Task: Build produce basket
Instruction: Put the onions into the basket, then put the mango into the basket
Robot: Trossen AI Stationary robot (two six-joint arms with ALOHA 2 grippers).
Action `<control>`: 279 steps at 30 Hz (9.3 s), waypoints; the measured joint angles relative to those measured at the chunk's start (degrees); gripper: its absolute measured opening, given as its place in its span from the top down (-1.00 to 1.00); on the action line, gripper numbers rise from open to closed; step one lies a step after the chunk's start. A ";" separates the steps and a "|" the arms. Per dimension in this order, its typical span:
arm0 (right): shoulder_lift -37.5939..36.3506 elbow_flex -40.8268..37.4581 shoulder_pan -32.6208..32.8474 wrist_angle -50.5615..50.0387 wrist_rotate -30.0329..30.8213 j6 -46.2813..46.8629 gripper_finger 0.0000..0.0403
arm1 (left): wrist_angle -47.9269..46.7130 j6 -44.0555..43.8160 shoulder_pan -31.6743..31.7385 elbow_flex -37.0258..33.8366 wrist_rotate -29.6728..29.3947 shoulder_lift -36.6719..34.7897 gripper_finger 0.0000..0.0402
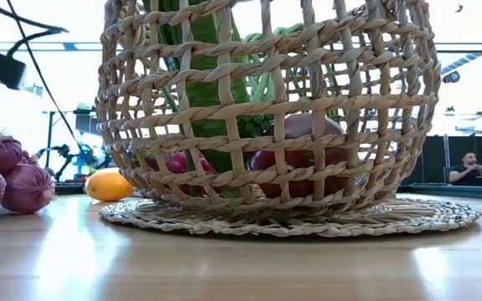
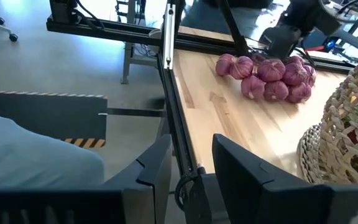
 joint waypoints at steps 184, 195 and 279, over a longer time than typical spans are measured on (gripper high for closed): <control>1.07 -0.90 5.70 4.02 4.39 -2.99 0.46 | 81.98 162.83 29.79 28.36 -47.08 31.97 0.93; 1.07 -0.90 5.70 4.07 4.40 -2.99 0.46 | 74.82 149.45 30.39 35.18 -47.97 30.55 0.22; 1.07 -3.89 5.04 4.72 4.44 0.17 0.46 | 38.22 46.60 65.08 -6.40 -0.17 7.35 -0.35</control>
